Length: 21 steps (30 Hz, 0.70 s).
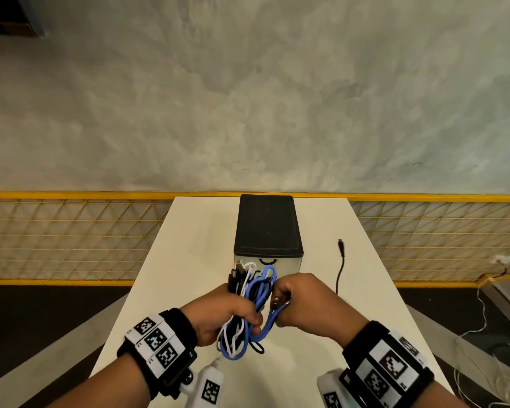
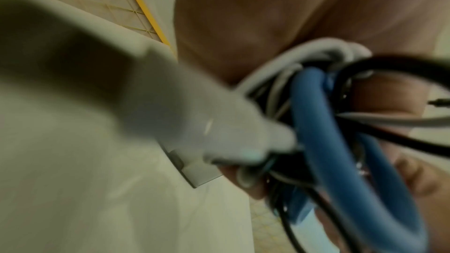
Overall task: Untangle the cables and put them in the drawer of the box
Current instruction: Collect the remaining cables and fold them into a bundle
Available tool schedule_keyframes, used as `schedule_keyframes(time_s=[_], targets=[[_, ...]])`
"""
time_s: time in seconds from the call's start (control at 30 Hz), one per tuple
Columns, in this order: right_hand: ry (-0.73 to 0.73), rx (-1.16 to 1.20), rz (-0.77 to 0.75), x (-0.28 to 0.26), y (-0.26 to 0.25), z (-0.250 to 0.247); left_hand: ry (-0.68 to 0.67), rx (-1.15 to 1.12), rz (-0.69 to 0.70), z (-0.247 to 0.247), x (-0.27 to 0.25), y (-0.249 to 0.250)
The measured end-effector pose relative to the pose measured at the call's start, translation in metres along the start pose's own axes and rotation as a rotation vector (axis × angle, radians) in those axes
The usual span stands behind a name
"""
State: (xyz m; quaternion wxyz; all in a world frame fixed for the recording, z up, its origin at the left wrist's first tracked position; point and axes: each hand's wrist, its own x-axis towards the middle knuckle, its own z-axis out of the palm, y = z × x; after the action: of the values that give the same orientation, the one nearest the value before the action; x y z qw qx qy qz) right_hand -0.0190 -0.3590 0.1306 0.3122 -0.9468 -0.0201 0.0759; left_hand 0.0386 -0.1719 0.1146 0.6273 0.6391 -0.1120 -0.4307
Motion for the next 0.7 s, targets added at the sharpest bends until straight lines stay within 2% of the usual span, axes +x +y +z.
schedule_keyframes(time_s=[0.2,0.37,0.47,0.7], targets=[[0.050,0.212,0.076,0.007,0.007,0.011,0.057,0.019,-0.047,0.010,0.002,-0.006],[0.063,0.468,0.113,0.003,0.010,0.015,0.006,0.063,-0.049,0.016,0.003,-0.004],[0.044,0.437,0.102,0.004,0.011,0.012,-0.006,0.055,-0.023,0.021,0.002,-0.006],[-0.050,0.314,-0.015,0.005,0.006,0.004,0.061,0.042,0.024,0.025,0.006,-0.017]])
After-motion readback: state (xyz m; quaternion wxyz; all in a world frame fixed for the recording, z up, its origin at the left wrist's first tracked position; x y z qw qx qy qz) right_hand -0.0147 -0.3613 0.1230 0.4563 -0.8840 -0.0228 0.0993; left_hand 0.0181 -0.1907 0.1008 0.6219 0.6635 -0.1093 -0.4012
